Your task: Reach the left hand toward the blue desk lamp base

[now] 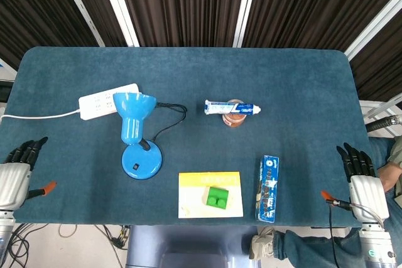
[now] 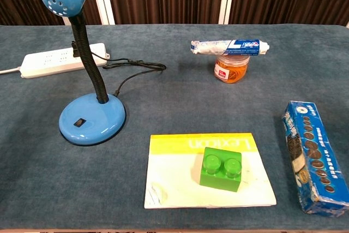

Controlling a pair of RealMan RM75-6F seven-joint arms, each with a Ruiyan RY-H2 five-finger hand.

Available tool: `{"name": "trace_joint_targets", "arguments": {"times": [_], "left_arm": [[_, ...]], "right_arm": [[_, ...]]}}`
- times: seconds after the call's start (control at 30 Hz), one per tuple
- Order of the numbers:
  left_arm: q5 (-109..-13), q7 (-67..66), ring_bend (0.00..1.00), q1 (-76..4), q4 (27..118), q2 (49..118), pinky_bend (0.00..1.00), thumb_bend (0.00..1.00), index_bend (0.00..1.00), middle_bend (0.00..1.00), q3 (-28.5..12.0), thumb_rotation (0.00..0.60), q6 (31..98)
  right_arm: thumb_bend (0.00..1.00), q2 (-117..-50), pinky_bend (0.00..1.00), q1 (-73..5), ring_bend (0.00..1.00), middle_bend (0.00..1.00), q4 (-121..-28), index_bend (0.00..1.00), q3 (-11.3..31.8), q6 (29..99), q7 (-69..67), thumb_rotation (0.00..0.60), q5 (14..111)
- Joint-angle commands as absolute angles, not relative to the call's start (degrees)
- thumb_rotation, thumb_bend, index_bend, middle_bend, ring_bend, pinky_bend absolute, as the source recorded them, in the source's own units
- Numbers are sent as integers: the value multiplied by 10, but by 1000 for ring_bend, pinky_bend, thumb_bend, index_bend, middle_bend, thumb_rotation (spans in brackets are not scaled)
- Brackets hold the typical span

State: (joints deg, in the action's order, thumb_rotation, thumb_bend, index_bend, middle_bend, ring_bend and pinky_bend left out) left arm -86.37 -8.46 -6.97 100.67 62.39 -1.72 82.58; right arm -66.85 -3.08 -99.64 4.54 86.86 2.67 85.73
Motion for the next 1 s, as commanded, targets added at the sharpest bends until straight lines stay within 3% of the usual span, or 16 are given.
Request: {"name": "trace_joint_targets", "arguments": {"times": [0.03,0.13,0.53,1.0], "left_arm": [[-894,-87,372,-84,999,635,566,220,74,296,-3,600,806],[-910,-100,527,-97,986,648,674,303,84,430,4,600,784],[-946,-147,722,-148,934,733,753,545,105,721,31,600,689],[-884,-216,729,-187,939,778,756,556,99,726,27,600,593]], "right_arm": [[102,-666,0,-31,38,18,-998,0,43,868,24,600,862],[103,-664,0,-30,38,18,-999,0,43,868,20,600,861],[102,-663,0,-31,38,18,-1000,0,45,869,21,600,860],[102,-665,43,-31,38,18,-999,0,47,870,23,600,855]]}}
